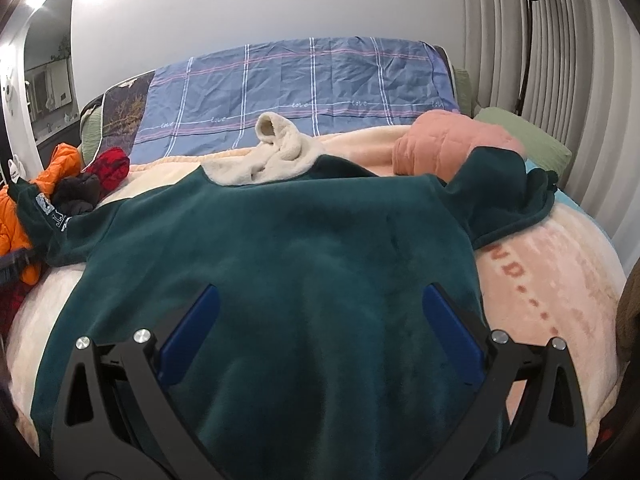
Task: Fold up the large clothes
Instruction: 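Grasp the sweatshirt sleeve cuff with the left gripper and lift it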
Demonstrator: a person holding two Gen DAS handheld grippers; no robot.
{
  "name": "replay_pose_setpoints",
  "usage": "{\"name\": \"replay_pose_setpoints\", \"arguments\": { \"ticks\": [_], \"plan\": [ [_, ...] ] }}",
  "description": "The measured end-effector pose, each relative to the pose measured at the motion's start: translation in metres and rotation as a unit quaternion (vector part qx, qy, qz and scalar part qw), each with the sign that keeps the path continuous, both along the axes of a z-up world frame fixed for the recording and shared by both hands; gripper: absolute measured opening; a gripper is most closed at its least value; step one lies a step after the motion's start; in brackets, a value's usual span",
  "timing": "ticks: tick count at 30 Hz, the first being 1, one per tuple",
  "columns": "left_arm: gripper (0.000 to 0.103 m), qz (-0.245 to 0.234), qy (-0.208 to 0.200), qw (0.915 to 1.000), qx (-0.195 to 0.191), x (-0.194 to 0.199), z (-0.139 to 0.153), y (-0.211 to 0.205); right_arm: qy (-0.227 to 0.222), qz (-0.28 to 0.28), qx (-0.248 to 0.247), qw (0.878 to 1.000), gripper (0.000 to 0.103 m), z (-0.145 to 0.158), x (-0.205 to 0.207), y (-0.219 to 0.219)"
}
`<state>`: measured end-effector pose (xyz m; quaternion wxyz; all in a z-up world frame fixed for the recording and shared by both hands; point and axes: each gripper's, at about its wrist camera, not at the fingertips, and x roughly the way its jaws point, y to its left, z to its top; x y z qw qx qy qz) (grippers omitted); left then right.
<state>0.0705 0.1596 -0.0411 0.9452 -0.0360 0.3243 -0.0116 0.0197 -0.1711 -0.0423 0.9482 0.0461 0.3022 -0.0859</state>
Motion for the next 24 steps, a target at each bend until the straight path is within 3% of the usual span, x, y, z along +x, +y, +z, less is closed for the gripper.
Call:
{"name": "replay_pose_setpoints", "arguments": {
  "ticks": [4, 7, 10, 12, 13, 14, 15, 17, 20, 24],
  "plan": [
    [0.067, 0.124, 0.006, 0.9923, 0.003, 0.052, -0.009, 0.088, 0.005, -0.001, -0.012, 1.0, 0.101, -0.003, 0.003, -0.001],
    [0.067, 0.219, 0.017, 0.9749, 0.037, 0.092, -0.01, 0.152, 0.009, -0.004, -0.013, 1.0, 0.101, -0.005, 0.006, -0.003],
    [0.067, 0.261, 0.021, 0.9649, 0.014, 0.119, -0.006, 0.202, 0.014, -0.014, -0.018, 1.0, 0.101, -0.007, 0.009, -0.004],
    [0.064, 0.269, 0.027, 0.9627, -0.005, 0.14, -0.002, 0.224, 0.02, -0.023, -0.018, 0.999, 0.101, -0.008, 0.013, -0.007],
    [0.056, 0.269, 0.027, 0.9628, -0.011, 0.147, -0.001, 0.231, 0.021, -0.026, -0.016, 0.999, 0.101, -0.009, 0.014, -0.008],
    [0.033, 0.263, 0.026, 0.9642, -0.015, 0.151, 0.0, 0.233, 0.023, -0.028, -0.014, 0.999, 0.101, -0.01, 0.015, -0.01],
    [0.02, 0.257, 0.032, 0.9657, -0.012, 0.162, 0.001, 0.237, 0.024, -0.029, -0.013, 0.999, 0.101, -0.01, 0.017, -0.011],
    [0.011, 0.25, 0.034, 0.9676, 0.006, 0.174, 0.005, 0.235, 0.026, -0.029, -0.015, 0.999, 0.101, -0.009, 0.018, -0.012],
    [0.009, 0.232, 0.023, 0.9724, 0.006, 0.182, 0.019, 0.224, 0.025, -0.028, -0.015, 0.999, 0.101, -0.008, 0.019, -0.015],
    [0.009, 0.153, -0.036, 0.9876, 0.0, 0.17, 0.069, 0.156, 0.016, -0.033, -0.01, 0.999, 0.101, -0.004, 0.019, -0.023]
  ]
}}
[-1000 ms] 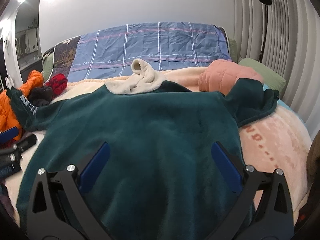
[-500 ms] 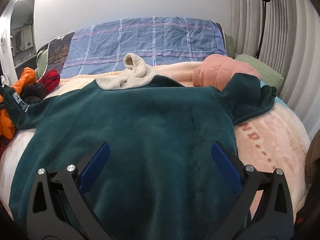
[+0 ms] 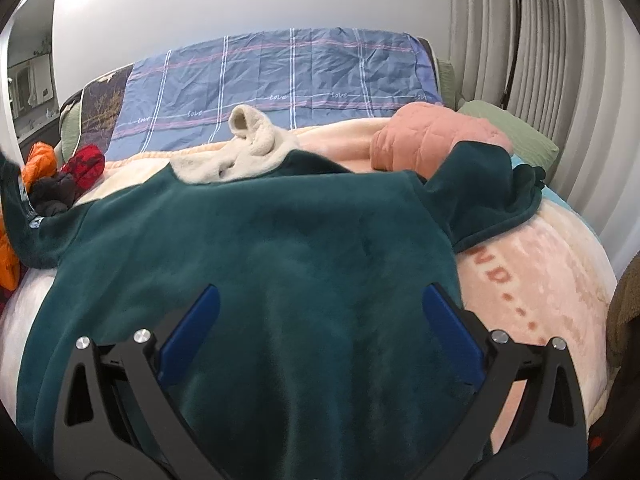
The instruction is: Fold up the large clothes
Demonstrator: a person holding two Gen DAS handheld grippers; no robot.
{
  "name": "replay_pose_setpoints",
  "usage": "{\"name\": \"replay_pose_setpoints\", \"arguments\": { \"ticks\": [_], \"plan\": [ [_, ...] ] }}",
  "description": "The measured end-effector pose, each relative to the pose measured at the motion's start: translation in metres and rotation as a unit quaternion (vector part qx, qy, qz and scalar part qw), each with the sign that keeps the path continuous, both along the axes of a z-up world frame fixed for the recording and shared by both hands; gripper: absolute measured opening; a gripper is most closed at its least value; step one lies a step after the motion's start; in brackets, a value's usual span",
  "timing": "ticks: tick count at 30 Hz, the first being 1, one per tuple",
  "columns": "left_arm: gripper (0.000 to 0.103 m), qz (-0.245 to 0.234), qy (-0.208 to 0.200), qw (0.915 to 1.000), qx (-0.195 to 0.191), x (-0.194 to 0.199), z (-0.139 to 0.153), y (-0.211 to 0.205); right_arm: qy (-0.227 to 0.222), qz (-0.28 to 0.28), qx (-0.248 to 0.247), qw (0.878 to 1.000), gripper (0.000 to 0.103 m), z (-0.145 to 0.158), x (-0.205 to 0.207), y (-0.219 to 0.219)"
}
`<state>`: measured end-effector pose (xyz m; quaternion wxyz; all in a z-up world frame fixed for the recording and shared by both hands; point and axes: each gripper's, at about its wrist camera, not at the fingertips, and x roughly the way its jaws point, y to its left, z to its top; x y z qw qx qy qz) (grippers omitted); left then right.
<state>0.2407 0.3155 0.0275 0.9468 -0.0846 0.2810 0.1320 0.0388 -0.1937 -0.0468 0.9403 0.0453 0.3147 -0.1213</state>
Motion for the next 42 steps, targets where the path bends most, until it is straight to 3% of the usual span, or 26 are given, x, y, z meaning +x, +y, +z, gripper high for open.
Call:
{"name": "replay_pose_setpoints", "arguments": {
  "ticks": [2, 4, 8, 10, 13, 15, 16, 17, 18, 20, 22, 24, 28, 32, 36, 40, 42],
  "plan": [
    [0.009, -0.049, -0.024, 0.9985, 0.006, -0.008, 0.022, -0.041, -0.007, -0.006, 0.003, 1.0, 0.101, 0.003, -0.001, -0.006],
    [0.009, -0.125, -0.051, 0.9906, 0.022, -0.021, 0.049, -0.104, -0.012, -0.013, 0.006, 1.0, 0.101, 0.004, -0.002, -0.012],
    [0.009, -0.254, -0.078, 0.9638, 0.026, -0.045, 0.075, -0.215, -0.017, -0.032, 0.015, 0.999, 0.101, 0.005, -0.009, -0.028],
    [0.009, -0.317, -0.081, 0.9445, 0.025, -0.059, 0.076, -0.275, -0.016, -0.039, 0.019, 0.999, 0.101, 0.004, -0.012, -0.035],
    [0.009, -0.396, -0.058, 0.916, 0.019, -0.071, 0.056, -0.355, -0.016, -0.054, 0.028, 0.998, 0.101, 0.003, -0.018, -0.048],
    [0.015, -0.44, -0.012, 0.8976, 0.022, -0.076, 0.024, -0.405, -0.016, -0.061, 0.028, 0.998, 0.101, 0.003, -0.023, -0.055],
    [0.02, -0.451, 0.007, 0.8921, 0.025, -0.078, 0.011, -0.419, -0.015, -0.063, 0.027, 0.998, 0.101, 0.003, -0.024, -0.058],
    [0.034, -0.46, 0.032, 0.8867, 0.033, -0.082, -0.01, -0.436, -0.013, -0.062, 0.027, 0.998, 0.101, 0.002, -0.026, -0.062],
    [0.04, -0.461, 0.043, 0.8854, 0.041, -0.088, -0.024, -0.442, -0.01, -0.059, 0.032, 0.998, 0.101, 0.001, -0.028, -0.066],
    [0.042, -0.465, 0.063, 0.8813, 0.059, -0.1, -0.047, -0.442, -0.006, -0.049, 0.053, 0.997, 0.101, -0.001, -0.029, -0.076],
    [0.05, -0.454, 0.068, 0.8853, 0.072, -0.102, -0.056, -0.425, -0.003, -0.034, 0.083, 0.996, 0.101, -0.002, -0.03, -0.086],
    [0.068, -0.428, 0.055, 0.8972, 0.096, -0.114, -0.056, -0.392, -0.001, -0.009, 0.126, 0.992, 0.101, -0.001, -0.024, -0.095],
    [0.076, -0.348, 0.031, 0.923, 0.161, -0.125, -0.057, -0.316, -0.012, 0.055, 0.164, 0.985, 0.101, 0.011, 0.004, -0.094],
    [0.081, -0.29, 0.068, 0.94, 0.165, -0.121, -0.066, -0.242, 0.01, 0.12, 0.17, 0.978, 0.101, 0.012, 0.053, -0.08],
    [0.082, -0.254, 0.111, 0.9468, 0.164, -0.115, -0.091, -0.198, 0.087, 0.126, 0.224, 0.963, 0.101, -0.012, 0.118, -0.075],
    [0.082, -0.24, 0.136, 0.9499, 0.147, -0.106, -0.111, -0.183, 0.113, 0.116, 0.278, 0.947, 0.082, -0.024, 0.148, -0.08],
    [0.082, -0.237, 0.143, 0.9507, 0.139, -0.098, -0.116, -0.183, 0.107, 0.109, 0.306, 0.94, 0.08, -0.023, 0.148, -0.091]
  ]
}}
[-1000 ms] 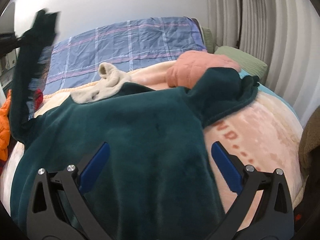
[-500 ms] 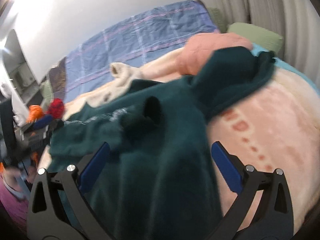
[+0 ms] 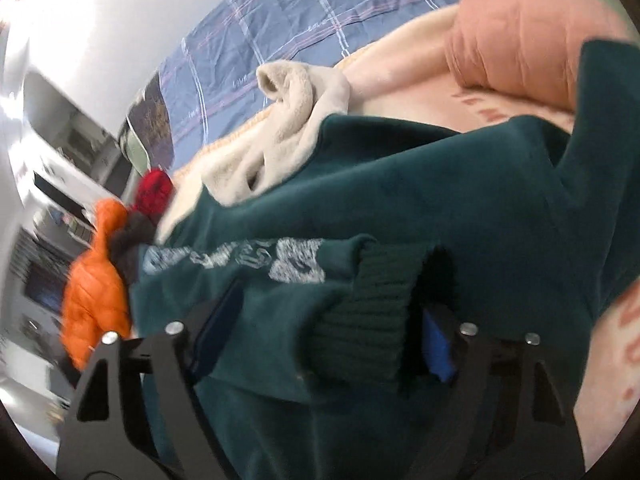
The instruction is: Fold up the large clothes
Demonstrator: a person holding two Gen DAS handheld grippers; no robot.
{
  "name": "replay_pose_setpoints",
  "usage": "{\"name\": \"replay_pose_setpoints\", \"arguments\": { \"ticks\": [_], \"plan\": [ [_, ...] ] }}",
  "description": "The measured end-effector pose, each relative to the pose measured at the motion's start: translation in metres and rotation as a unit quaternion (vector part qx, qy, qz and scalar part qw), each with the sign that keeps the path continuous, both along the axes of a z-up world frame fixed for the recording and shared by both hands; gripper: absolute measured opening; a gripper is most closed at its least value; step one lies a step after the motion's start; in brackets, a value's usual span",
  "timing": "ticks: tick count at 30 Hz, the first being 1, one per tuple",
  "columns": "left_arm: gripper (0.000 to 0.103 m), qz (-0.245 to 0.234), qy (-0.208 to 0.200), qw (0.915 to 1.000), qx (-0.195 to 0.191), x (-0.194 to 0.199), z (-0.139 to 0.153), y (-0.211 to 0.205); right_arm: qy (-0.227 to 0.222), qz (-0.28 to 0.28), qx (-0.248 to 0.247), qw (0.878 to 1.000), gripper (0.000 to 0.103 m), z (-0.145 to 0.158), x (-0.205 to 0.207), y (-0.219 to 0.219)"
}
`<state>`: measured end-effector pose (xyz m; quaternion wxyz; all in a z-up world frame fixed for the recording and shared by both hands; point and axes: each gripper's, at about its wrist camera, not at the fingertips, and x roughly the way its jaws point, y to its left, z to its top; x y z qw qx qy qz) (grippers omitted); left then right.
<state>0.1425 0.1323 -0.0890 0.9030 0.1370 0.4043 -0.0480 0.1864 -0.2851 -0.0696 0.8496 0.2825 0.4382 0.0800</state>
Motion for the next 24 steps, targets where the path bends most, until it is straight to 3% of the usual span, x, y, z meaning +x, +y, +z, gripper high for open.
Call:
{"name": "replay_pose_setpoints", "arguments": {
  "ticks": [5, 10, 12, 13, 14, 17, 21, 24],
  "plan": [
    [0.082, -0.001, 0.002, 1.0, -0.005, 0.01, -0.012, -0.008, -0.004, 0.015, -0.031, 0.999, 0.058, 0.009, -0.002, 0.002],
    [0.082, 0.0, 0.003, 0.9999, -0.01, 0.012, -0.016, -0.014, 0.005, 0.028, -0.043, 0.999, 0.054, 0.006, -0.001, 0.002],
    [0.082, 0.0, 0.001, 1.0, -0.008, 0.012, -0.017, -0.013, 0.013, 0.032, -0.036, 0.999, 0.037, 0.001, 0.004, 0.0],
    [0.082, 0.003, 0.0, 1.0, -0.008, 0.012, -0.016, -0.012, 0.017, 0.039, -0.031, 0.999, 0.011, -0.002, 0.007, -0.001],
    [0.081, 0.006, -0.001, 0.9999, -0.008, 0.013, -0.016, -0.011, 0.015, 0.034, -0.023, 0.999, 0.004, -0.004, 0.007, -0.004],
    [0.074, 0.02, -0.006, 0.9998, -0.005, 0.015, -0.015, -0.007, -0.014, 0.014, 0.014, 1.0, 0.003, 0.003, 0.001, -0.021],
    [0.074, 0.027, -0.011, 0.9994, 0.017, 0.014, -0.017, -0.007, -0.118, 0.004, 0.05, 0.992, 0.003, 0.033, -0.021, -0.044],
    [0.074, 0.02, -0.006, 0.9995, 0.023, 0.015, -0.022, -0.009, -0.158, -0.016, 0.016, 0.987, 0.004, 0.037, -0.034, -0.059]
  ]
}}
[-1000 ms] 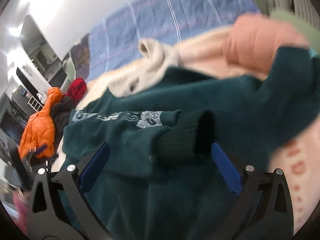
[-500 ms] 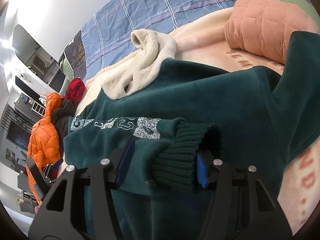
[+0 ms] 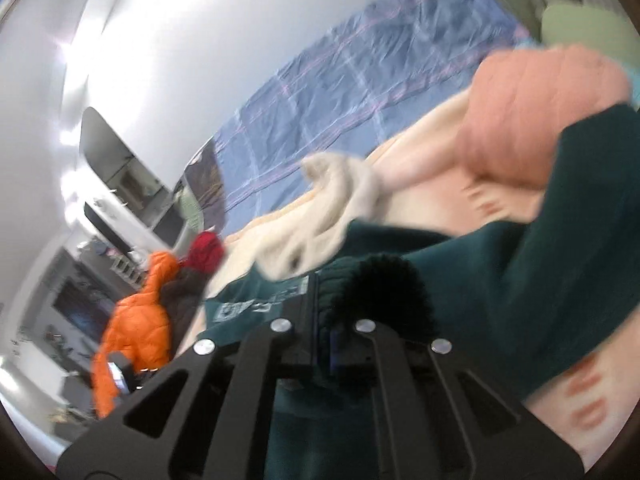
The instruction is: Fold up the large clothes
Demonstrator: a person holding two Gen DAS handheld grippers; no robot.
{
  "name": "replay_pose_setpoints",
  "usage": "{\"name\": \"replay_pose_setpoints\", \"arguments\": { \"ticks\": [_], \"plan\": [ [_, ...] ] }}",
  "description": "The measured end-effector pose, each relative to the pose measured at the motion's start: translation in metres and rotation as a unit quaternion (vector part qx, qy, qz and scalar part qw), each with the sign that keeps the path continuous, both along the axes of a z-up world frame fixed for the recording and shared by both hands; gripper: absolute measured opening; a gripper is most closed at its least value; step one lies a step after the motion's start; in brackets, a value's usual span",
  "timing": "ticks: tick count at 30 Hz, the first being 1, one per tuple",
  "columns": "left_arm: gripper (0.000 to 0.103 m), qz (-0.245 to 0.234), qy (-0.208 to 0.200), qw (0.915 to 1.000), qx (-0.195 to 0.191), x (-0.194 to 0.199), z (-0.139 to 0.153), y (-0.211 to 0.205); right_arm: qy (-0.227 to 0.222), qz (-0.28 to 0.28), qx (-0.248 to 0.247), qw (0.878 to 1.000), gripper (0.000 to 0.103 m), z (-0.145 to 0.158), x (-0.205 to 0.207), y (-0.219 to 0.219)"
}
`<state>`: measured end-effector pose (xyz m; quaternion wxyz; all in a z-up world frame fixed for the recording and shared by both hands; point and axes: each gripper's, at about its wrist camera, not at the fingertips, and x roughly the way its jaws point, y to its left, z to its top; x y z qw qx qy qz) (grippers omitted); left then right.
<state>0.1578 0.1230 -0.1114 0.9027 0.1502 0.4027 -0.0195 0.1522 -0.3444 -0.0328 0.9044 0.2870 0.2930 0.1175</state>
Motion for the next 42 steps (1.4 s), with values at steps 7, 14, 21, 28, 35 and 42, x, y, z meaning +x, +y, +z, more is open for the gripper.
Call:
{"name": "replay_pose_setpoints", "arguments": {
  "ticks": [7, 14, 21, 28, 35, 42],
  "plan": [
    [0.074, 0.007, 0.006, 0.9997, 0.022, 0.003, -0.005, -0.006, 0.09, -0.031, -0.064, 0.993, 0.041, -0.047, -0.002, -0.012],
    [0.074, -0.033, 0.025, 0.996, -0.079, -0.007, 0.025, 0.005, 0.065, -0.087, -0.12, 0.987, 0.054, -0.022, -0.037, -0.023],
    [0.065, -0.036, -0.007, 0.9932, -0.11, 0.038, 0.065, 0.006, 0.058, -0.07, -0.204, 0.975, 0.055, -0.018, -0.061, 0.01],
    [0.04, -0.021, 0.078, 0.9857, -0.147, 0.121, 0.026, -0.003, 0.054, -0.013, -0.24, 0.969, 0.06, -0.037, -0.079, 0.051],
    [0.0, 0.041, -0.029, 0.9959, -0.074, 0.164, 0.072, -0.008, 0.071, -0.019, -0.224, 0.972, 0.063, -0.045, -0.063, 0.048],
    [0.049, 0.0, 0.049, 0.9885, -0.143, 0.153, 0.035, 0.007, 0.074, -0.032, -0.226, 0.971, 0.063, -0.045, -0.062, 0.05]
  ]
}}
